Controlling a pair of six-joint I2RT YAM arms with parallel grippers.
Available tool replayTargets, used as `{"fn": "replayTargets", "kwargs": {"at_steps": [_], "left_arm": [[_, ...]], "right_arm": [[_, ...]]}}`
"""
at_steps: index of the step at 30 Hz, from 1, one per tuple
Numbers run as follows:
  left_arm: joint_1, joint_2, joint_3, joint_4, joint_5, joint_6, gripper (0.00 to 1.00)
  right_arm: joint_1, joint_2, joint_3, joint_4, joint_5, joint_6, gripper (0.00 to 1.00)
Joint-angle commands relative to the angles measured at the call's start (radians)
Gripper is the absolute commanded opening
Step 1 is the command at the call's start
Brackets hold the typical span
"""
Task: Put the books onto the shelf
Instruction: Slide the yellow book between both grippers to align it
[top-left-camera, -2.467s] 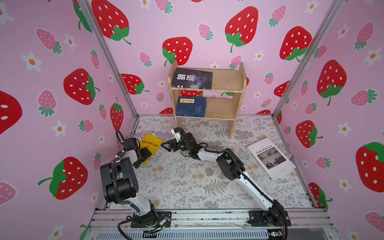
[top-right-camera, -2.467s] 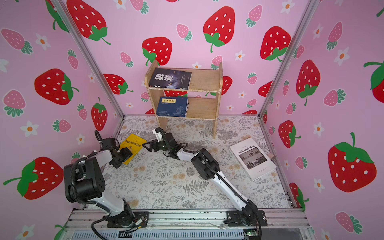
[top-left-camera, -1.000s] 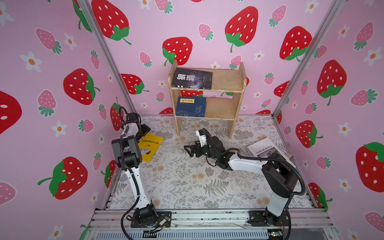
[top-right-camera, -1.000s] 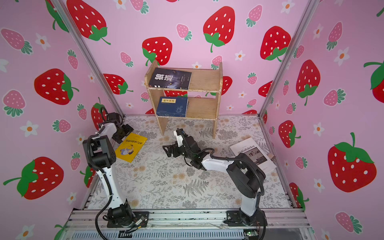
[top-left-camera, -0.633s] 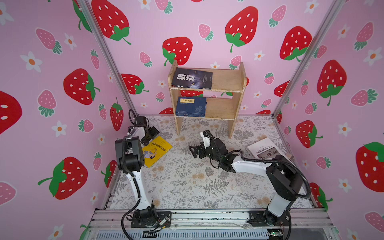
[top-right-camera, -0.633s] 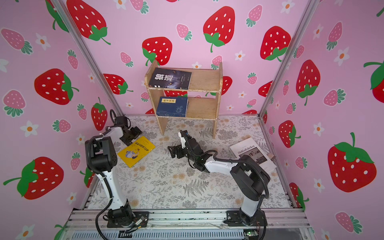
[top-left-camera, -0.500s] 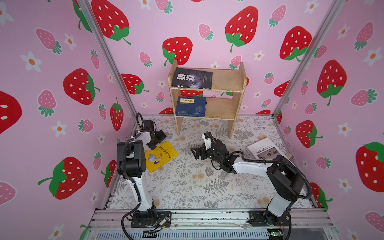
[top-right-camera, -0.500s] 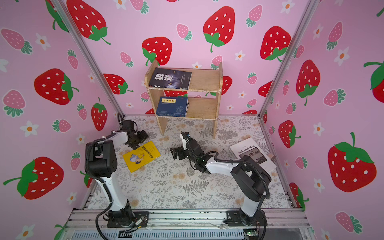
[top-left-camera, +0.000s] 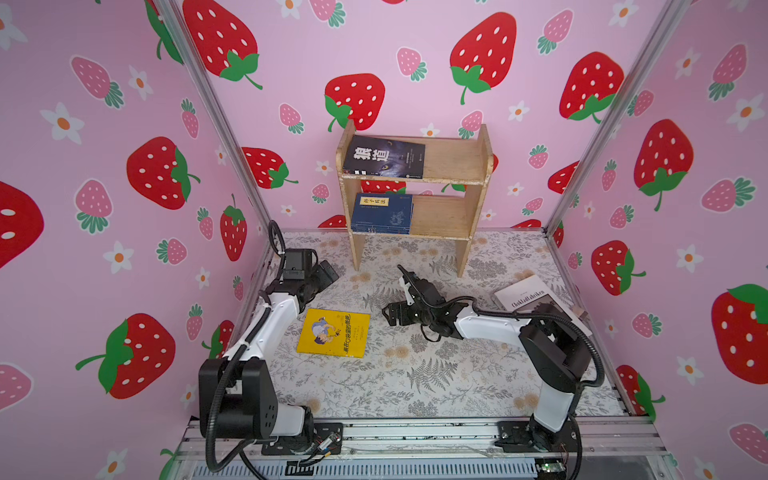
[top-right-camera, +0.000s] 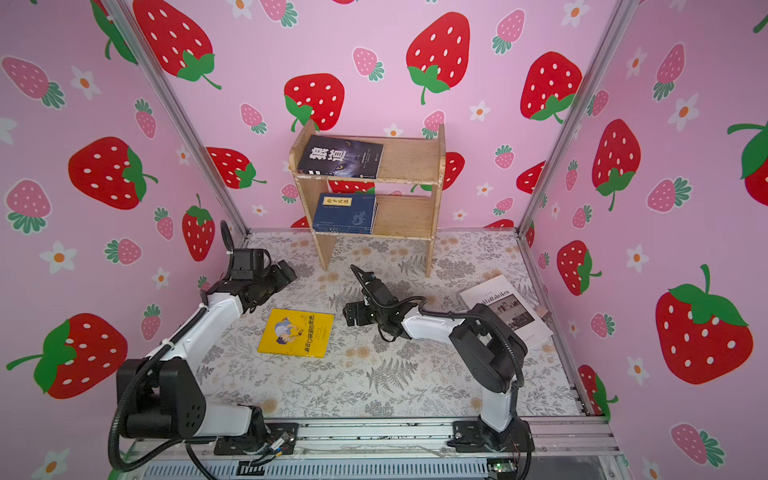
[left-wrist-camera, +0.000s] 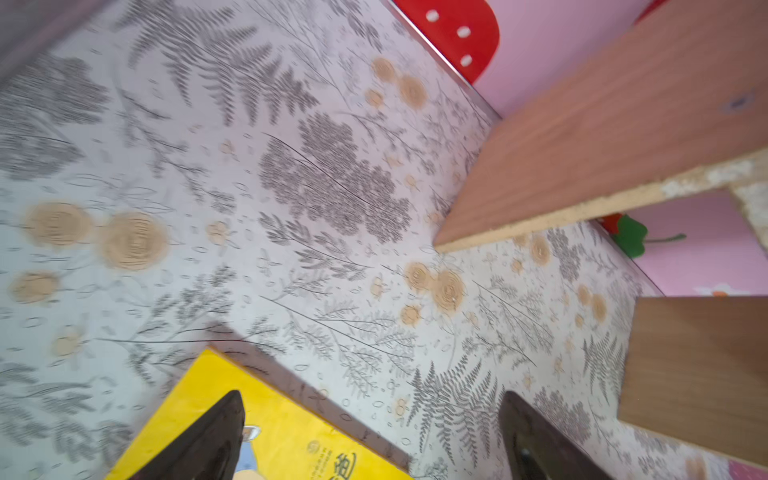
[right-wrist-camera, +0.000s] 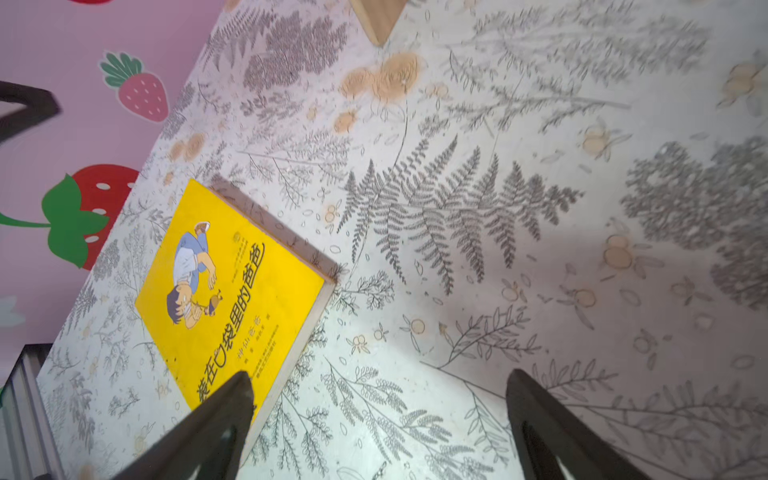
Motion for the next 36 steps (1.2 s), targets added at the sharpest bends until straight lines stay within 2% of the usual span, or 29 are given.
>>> {"fn": "replayTargets", "kwargs": {"at_steps": [1, 4, 7, 9, 11, 19, 22, 24, 30, 32, 36], "left_arm": [[0.082, 0.0, -0.143, -0.076, -0.061, -0.033, 0.97], [0.163, -0.007, -0.221, -0.023, -0.016, -0.028, 0.97], [0.24, 0.012, -0.254, 0.024, 0.087, -0.013, 0.97], [0.277, 0.027, -0.282, 0.069, 0.149, -0.014, 0.97], [0.289, 0.036, -0.307, 0.103, 0.209, -0.011, 0.97], [0.265, 0.107, -0.376, 0.19, 0.316, -0.022, 0.96], [0.206, 0.106, -0.404, 0.204, 0.338, -0.035, 0.95], [0.135, 0.088, -0.427, 0.234, 0.362, -0.066, 0.95], [-0.196, 0.11, -0.364, 0.3, 0.358, -0.183, 0.95], [-0.274, 0.138, -0.329, 0.337, 0.353, -0.227, 0.95], [-0.347, 0.185, -0.232, 0.333, 0.31, -0.228, 0.95]], "right_arm": [[0.021, 0.038, 0.055, -0.061, -0.1, 0.024, 0.94], [0.034, 0.074, 0.062, -0.058, -0.167, 0.026, 0.91], [0.047, 0.112, 0.065, -0.03, -0.223, 0.042, 0.9], [0.057, 0.13, 0.056, 0.002, -0.215, 0.071, 0.89], [0.065, 0.146, 0.056, 0.027, -0.215, 0.086, 0.89], [0.069, 0.19, 0.085, 0.016, -0.228, 0.07, 0.88], [0.064, 0.178, 0.078, 0.013, -0.209, 0.066, 0.89], [0.053, 0.15, 0.054, 0.015, -0.179, 0.066, 0.88], [-0.024, -0.007, -0.097, 0.01, -0.047, 0.065, 0.89], [-0.07, -0.078, -0.165, 0.005, -0.007, 0.073, 0.89], [-0.148, -0.221, -0.272, -0.051, 0.091, 0.086, 0.91]]}}
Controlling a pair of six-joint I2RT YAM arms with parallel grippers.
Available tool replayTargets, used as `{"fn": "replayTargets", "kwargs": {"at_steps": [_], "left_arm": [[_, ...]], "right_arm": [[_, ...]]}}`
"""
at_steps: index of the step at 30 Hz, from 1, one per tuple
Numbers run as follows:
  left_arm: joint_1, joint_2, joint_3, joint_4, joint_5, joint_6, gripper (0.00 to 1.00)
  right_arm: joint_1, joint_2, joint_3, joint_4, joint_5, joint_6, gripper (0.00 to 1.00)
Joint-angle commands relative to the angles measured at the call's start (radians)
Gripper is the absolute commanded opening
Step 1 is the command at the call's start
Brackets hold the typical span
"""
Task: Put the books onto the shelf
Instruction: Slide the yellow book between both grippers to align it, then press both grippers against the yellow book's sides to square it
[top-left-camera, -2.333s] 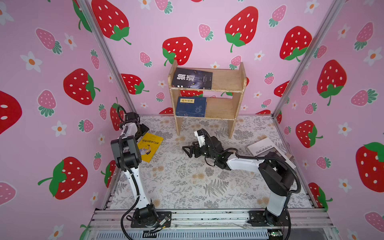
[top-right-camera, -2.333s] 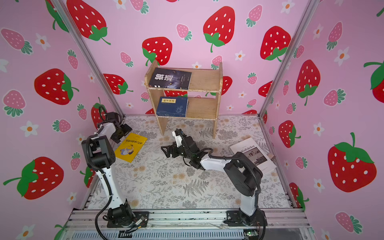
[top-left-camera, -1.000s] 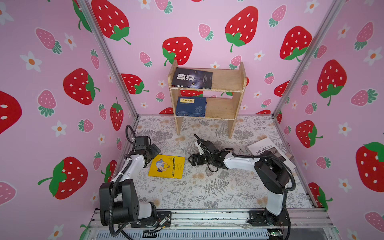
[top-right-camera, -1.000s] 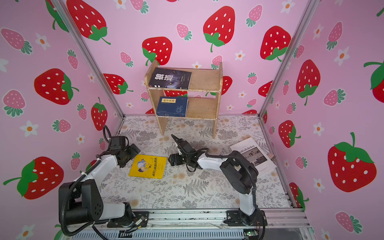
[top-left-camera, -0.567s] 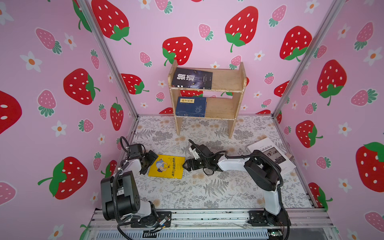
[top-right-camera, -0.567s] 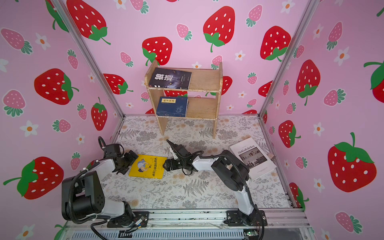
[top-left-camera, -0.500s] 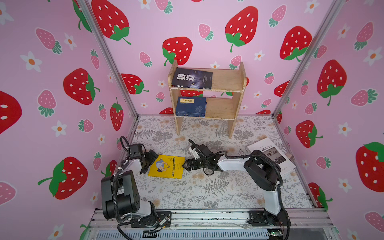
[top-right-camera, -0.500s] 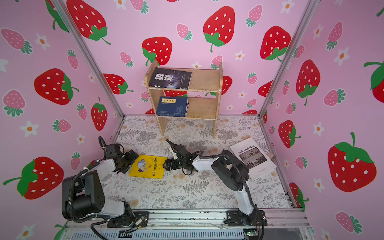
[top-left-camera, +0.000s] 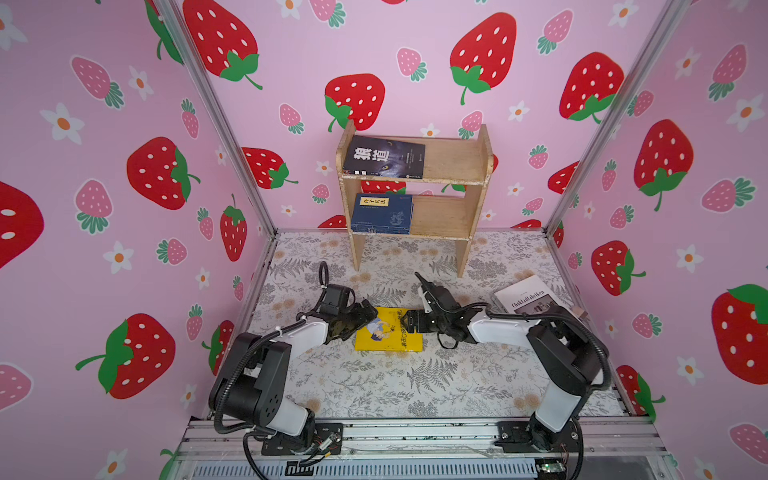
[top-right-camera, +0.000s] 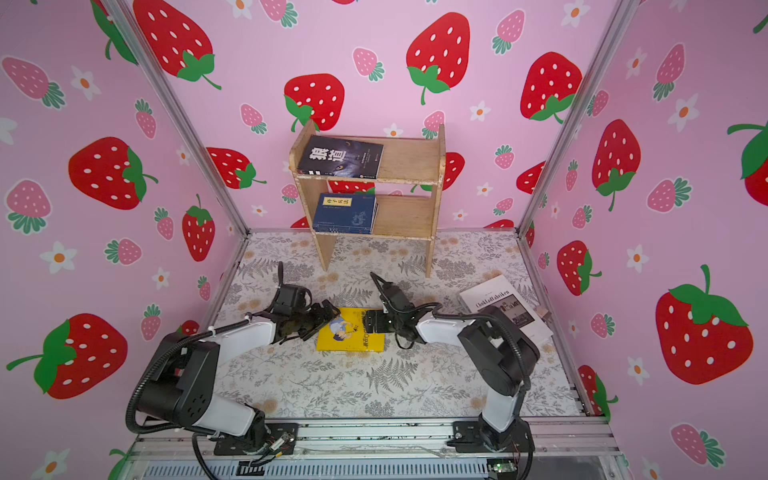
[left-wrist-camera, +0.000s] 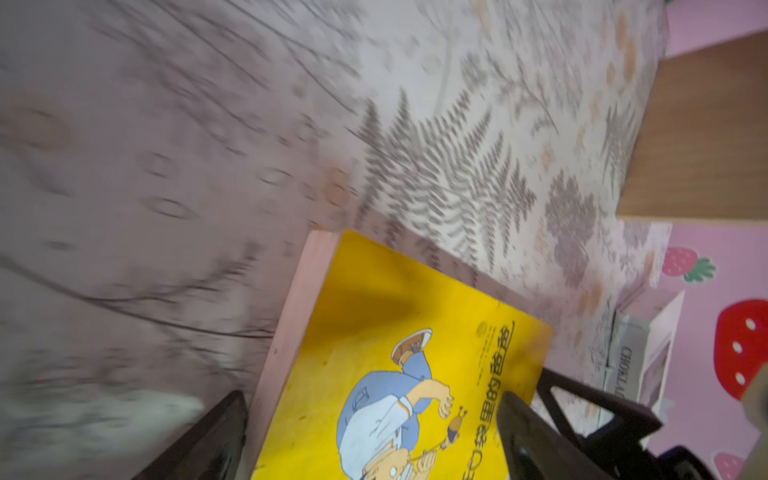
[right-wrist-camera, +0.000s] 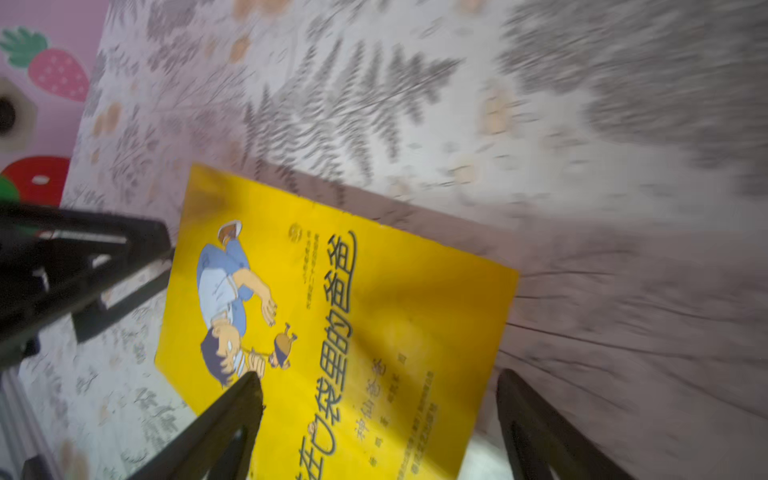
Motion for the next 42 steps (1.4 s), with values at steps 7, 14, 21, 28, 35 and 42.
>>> {"fn": "replayTargets", "kwargs": {"at_steps": [7, 14, 21, 28, 35, 42], "left_arm": [[-0.02, 0.047, 0.158, -0.069, -0.015, -0.014, 0.95], [-0.021, -0.007, 0.071, -0.112, 0.028, 0.072, 0.94], [-0.021, -0.106, -0.048, -0.101, 0.071, 0.07, 0.92], [-0.024, -0.257, -0.231, -0.073, 0.083, -0.089, 0.91], [-0.068, -0.454, -0.361, -0.073, 0.086, -0.262, 0.92], [-0.164, -0.44, -0.389, 0.053, 0.054, -0.366, 0.95]], "right_arm": [[-0.064, -0.228, -0.12, -0.144, 0.239, -0.022, 0.93], [-0.052, -0.182, -0.032, -0.169, 0.189, -0.053, 0.82], [-0.027, -0.093, 0.011, -0.101, 0.181, -0.065, 0.78], [-0.024, 0.031, 0.16, -0.096, 0.196, -0.183, 0.78], [-0.028, 0.19, 0.328, -0.12, 0.095, -0.375, 0.78], [-0.028, 0.255, 0.327, -0.074, 0.027, -0.333, 0.79]]}}
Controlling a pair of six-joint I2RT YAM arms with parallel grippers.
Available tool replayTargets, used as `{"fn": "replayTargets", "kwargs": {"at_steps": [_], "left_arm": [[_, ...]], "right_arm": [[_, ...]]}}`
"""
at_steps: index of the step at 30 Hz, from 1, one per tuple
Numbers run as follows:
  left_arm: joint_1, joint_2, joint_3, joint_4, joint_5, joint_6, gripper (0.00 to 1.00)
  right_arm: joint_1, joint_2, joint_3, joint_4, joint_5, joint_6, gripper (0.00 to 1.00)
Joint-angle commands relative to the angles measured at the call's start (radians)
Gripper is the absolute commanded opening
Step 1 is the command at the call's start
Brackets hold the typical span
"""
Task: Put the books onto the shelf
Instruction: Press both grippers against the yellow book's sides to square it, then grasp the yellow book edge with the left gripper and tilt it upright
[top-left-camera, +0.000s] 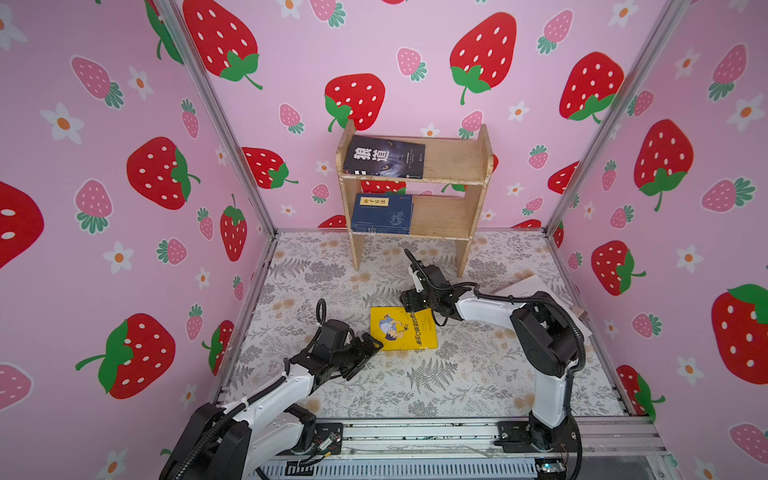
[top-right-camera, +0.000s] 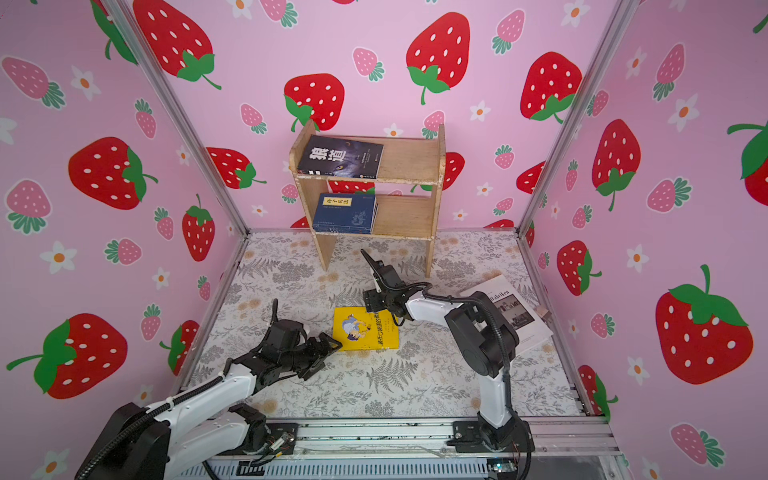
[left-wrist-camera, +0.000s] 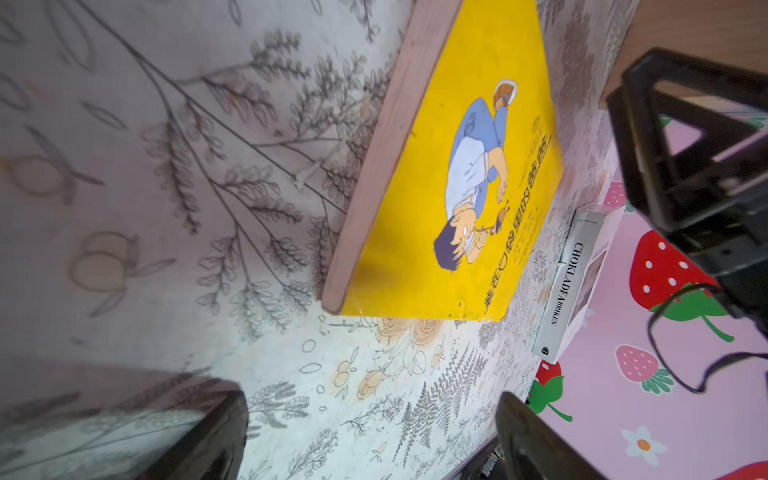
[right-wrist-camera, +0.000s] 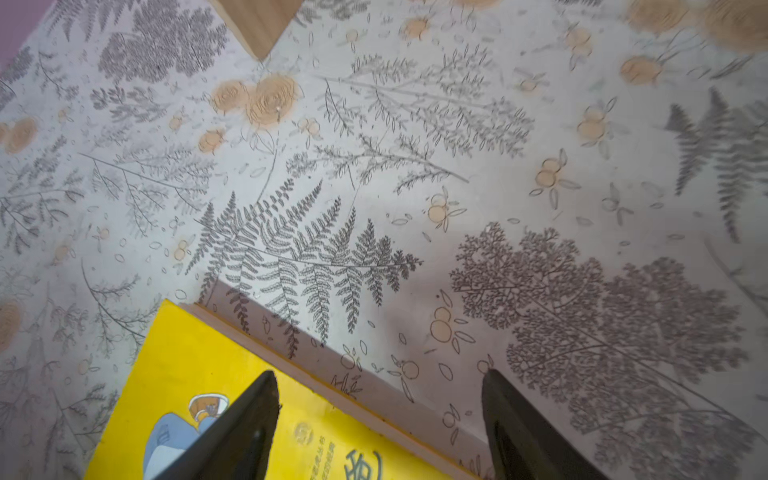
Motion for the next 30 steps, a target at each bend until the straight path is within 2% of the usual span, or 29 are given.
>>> {"fn": "replayTargets", "kwargs": {"at_steps": [1, 5, 10, 14, 18, 21, 25, 30], "left_arm": [[-0.03, 0.056, -0.005, 0.096, -0.022, -0.088, 0.95], [-0.035, 0.19, 0.033, 0.217, -0.012, -0.093, 0.95], [-0.033, 0.364, 0.133, 0.348, 0.019, -0.083, 0.95], [-0.016, 0.442, 0.241, 0.347, 0.011, -0.036, 0.95], [0.006, 0.441, 0.307, 0.256, -0.037, 0.031, 0.95], [0.007, 0.442, 0.326, 0.193, -0.035, 0.07, 0.95], [0.008, 0.465, 0.275, 0.234, -0.006, 0.059, 0.94], [0.007, 0.488, 0.219, 0.285, 0.009, 0.033, 0.9]], "right_arm": [[0.0, 0.014, -0.011, 0.001, -0.046, -0.005, 0.79], [0.003, -0.01, -0.054, -0.033, -0.06, 0.043, 0.78], [0.011, -0.074, -0.194, 0.029, -0.116, 0.136, 0.77], [0.026, -0.114, -0.282, 0.077, -0.149, 0.212, 0.76], [0.033, -0.163, -0.32, 0.087, -0.141, 0.24, 0.76], [0.033, -0.183, -0.302, 0.068, -0.085, 0.223, 0.77], [0.027, -0.158, -0.219, 0.034, -0.006, 0.17, 0.77], [0.015, -0.089, -0.127, 0.004, 0.02, 0.128, 0.69]]}}
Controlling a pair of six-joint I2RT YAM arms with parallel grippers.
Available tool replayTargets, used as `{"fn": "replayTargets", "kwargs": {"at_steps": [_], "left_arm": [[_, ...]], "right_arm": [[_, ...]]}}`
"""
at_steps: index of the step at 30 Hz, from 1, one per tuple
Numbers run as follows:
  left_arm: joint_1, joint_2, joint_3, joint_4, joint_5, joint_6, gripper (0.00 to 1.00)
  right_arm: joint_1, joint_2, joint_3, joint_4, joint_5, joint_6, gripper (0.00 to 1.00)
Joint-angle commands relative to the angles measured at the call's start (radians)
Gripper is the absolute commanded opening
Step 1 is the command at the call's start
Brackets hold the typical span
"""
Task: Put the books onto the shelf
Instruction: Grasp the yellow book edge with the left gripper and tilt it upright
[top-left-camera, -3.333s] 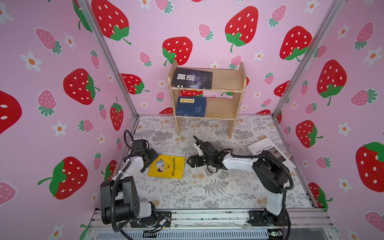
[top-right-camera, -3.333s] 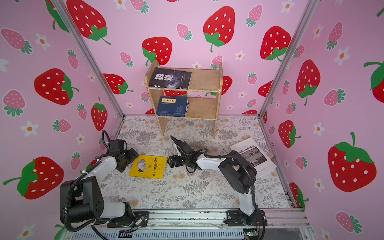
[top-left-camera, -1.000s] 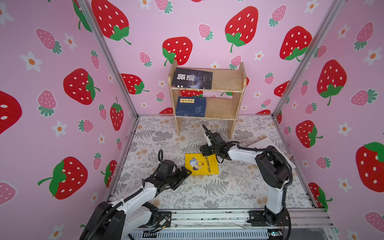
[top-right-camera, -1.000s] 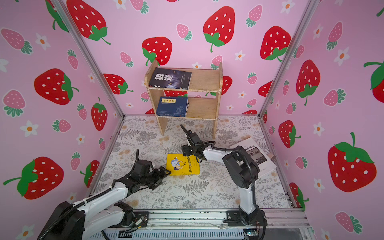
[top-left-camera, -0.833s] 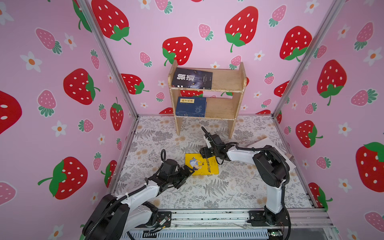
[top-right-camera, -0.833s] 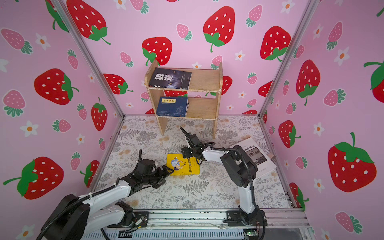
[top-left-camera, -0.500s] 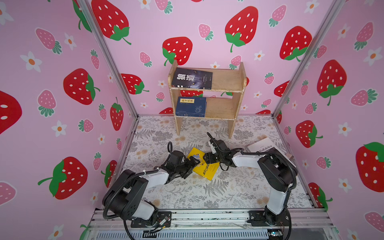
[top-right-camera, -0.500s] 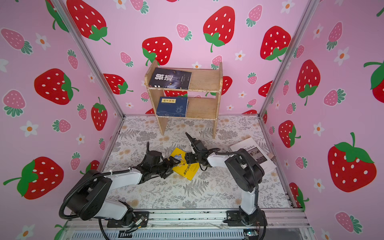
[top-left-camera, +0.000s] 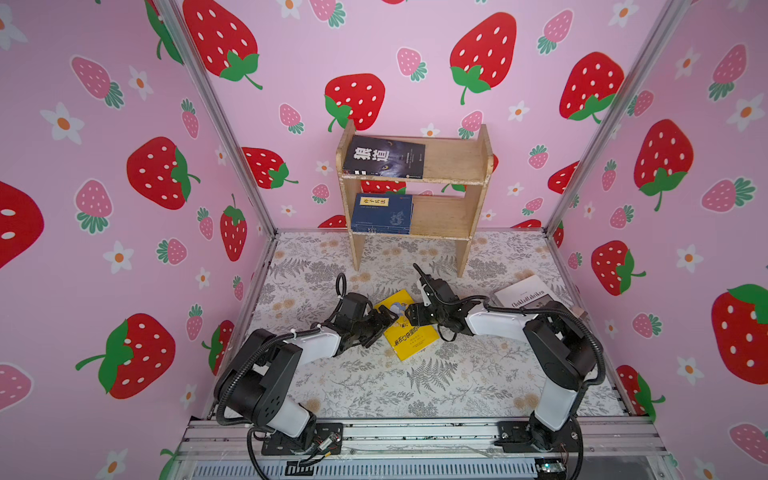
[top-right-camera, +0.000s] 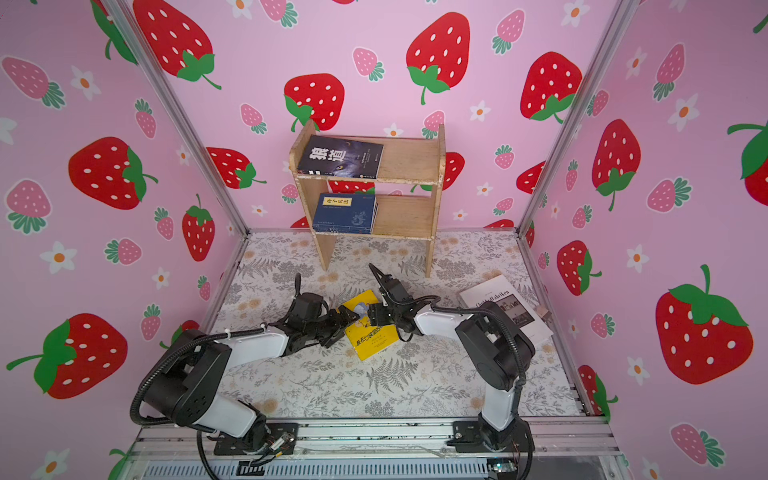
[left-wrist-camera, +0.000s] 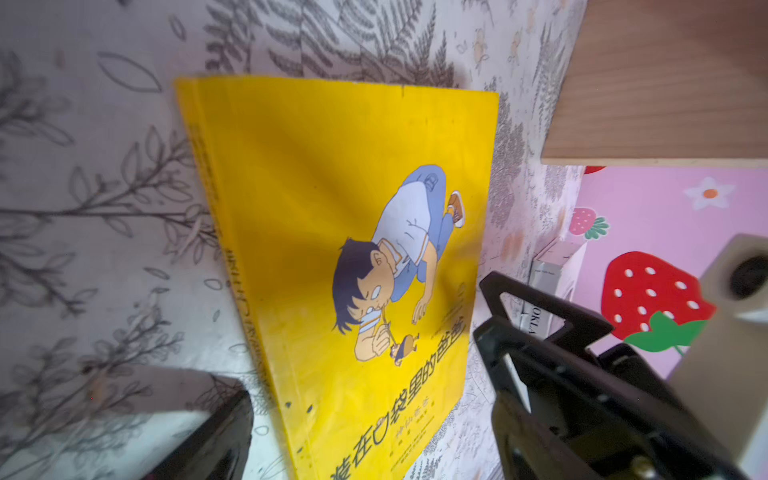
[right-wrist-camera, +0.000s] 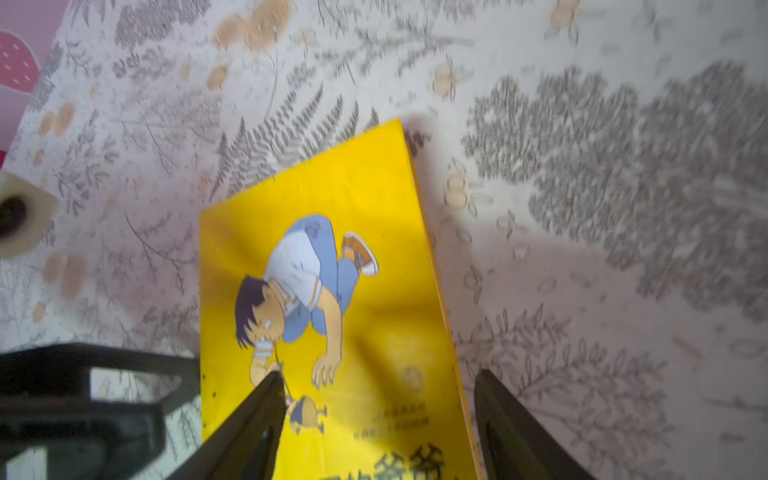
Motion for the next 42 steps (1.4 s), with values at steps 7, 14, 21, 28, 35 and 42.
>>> {"fn": "replayTargets", "kwargs": {"at_steps": [7, 14, 21, 28, 35, 42], "left_arm": [[-0.014, 0.047, -0.049, -0.01, -0.011, 0.011, 0.89], [-0.02, 0.166, -0.064, 0.207, 0.033, -0.042, 0.86], [-0.021, 0.23, -0.07, 0.629, 0.1, -0.176, 0.82], [-0.02, 0.096, -0.095, 0.704, 0.09, -0.181, 0.82], [-0.02, -0.042, -0.05, 0.332, 0.042, -0.057, 0.78], [-0.022, 0.012, -0.041, 0.241, 0.031, -0.066, 0.61]], "right_arm": [[-0.01, 0.108, 0.044, -0.044, 0.058, -0.04, 0.56], [-0.007, 0.141, -0.008, -0.017, 0.046, -0.025, 0.41], [-0.003, 0.197, -0.084, 0.132, -0.12, 0.043, 0.35], [-0.002, 0.238, -0.113, 0.227, -0.197, 0.096, 0.34], [-0.001, 0.234, -0.109, 0.227, -0.198, 0.098, 0.34], [-0.002, 0.209, -0.129, 0.238, -0.204, 0.106, 0.34]]}}
